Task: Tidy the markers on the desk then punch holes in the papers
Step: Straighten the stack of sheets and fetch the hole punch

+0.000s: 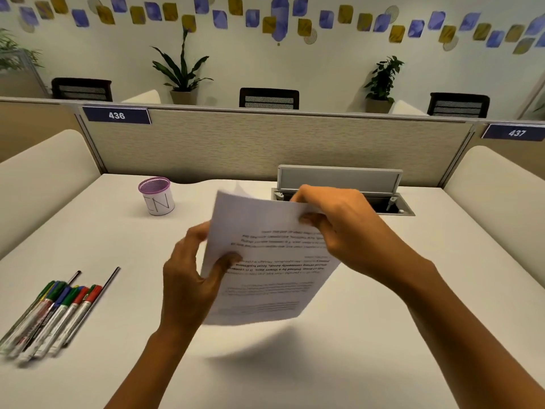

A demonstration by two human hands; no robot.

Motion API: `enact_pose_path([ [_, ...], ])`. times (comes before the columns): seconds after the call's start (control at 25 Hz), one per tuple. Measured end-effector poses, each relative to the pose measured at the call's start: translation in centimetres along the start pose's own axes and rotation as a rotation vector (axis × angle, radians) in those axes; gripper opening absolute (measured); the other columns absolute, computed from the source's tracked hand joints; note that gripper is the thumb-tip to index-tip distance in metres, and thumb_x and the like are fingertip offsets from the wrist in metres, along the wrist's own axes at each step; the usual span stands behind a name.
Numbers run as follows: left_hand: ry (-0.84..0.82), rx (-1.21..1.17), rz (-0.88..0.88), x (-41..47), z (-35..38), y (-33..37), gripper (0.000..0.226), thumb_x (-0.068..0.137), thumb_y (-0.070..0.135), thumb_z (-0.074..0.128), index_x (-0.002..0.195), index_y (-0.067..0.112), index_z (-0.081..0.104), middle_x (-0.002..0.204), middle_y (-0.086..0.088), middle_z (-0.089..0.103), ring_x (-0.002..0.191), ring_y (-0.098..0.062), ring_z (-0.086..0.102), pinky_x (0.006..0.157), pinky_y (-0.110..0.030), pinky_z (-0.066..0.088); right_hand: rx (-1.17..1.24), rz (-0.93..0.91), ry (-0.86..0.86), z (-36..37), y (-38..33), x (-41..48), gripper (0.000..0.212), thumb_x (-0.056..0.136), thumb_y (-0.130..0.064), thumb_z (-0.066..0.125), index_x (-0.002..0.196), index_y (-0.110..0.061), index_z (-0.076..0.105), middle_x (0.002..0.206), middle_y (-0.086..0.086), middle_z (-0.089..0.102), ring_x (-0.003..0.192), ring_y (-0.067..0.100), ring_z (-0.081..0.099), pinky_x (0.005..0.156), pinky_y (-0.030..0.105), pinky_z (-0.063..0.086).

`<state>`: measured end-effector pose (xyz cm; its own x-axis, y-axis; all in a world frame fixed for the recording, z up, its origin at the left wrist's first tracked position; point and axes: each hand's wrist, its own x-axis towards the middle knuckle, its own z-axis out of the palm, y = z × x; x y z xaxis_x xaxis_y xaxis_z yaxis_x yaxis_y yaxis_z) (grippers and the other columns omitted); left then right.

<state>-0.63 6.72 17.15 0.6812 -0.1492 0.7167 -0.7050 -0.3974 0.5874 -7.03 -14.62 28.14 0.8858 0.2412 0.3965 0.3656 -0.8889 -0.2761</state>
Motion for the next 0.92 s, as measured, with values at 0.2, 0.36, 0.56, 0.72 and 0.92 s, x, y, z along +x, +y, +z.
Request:
enact_pose_path([
  [0.2, 0.158, -0.237, -0.220, -1.9, 0.1, -0.4, 0.020, 0.080, 0.030, 0.063, 0.088, 0.042, 0.049, 0.089, 0.032, 0.064, 0.080, 0.004, 0.063, 0.062, -0.005, 0.049, -0.004, -0.008, 0.287, 1.5, 0.8, 0.2, 0.036, 0.084, -0.021, 0.069, 0.118, -0.014, 0.058, 0.118, 0.004, 0.063, 0.106, 0.012, 0.051, 0.091, 0.019, 0.039],
  [0.36, 0.213, -0.345, -0.355, -3.0, -0.1, -2.0, 0.021, 0.078, 0.026, 0.069, 0.081, 0.038, 0.052, 0.082, 0.020, 0.066, 0.072, -0.002, 0.061, 0.061, -0.011, 0.051, 0.454, 0.347, 0.437, 6.2, 3.2, -2.4, 0.070, 0.076, -0.039, 0.071, 0.135, -0.020, 0.038, 0.137, -0.005, 0.046, 0.122, 0.006, 0.045, 0.102, 0.014, 0.037],
  [0.56, 0.205, -0.444, -0.446, -3.0, 0.6, -2.7, 0.016, 0.078, 0.019, 0.065, 0.082, 0.025, 0.051, 0.076, 0.020, 0.066, 0.068, 0.001, 0.060, 0.061, -0.011, 0.051, 1.100, 0.613, 0.174, 13.0, 4.1, -4.9, 0.054, 0.078, -0.029, 0.069, 0.127, -0.028, 0.047, 0.126, -0.007, 0.061, 0.116, 0.019, 0.059, 0.091, 0.037, 0.054],
  [0.72, 0.215, -0.391, -0.423, -2.2, 0.3, -2.1, 0.015, 0.081, 0.033, 0.065, 0.085, 0.038, 0.052, 0.085, 0.023, 0.067, 0.074, -0.003, 0.064, 0.062, -0.012, 0.054, 1.066, 0.517, 0.308, 13.7, 3.6, -5.3, 0.022, 0.087, -0.023, 0.062, 0.107, -0.032, 0.062, 0.107, -0.014, 0.071, 0.096, 0.016, 0.069, 0.068, 0.022, 0.057],
  [0.92, 0.236, -0.293, -0.434, -3.8, 0.5, -2.4, 0.012, 0.082, 0.040, 0.061, 0.088, 0.037, 0.050, 0.089, 0.022, 0.065, 0.079, -0.007, 0.064, 0.063, -0.016, 0.056, 0.995, 0.553, 0.336, 14.6, 2.9, -6.6, 0.028, 0.085, -0.024, 0.064, 0.112, -0.031, 0.059, 0.109, -0.015, 0.070, 0.101, 0.012, 0.067, 0.081, 0.031, 0.059],
])
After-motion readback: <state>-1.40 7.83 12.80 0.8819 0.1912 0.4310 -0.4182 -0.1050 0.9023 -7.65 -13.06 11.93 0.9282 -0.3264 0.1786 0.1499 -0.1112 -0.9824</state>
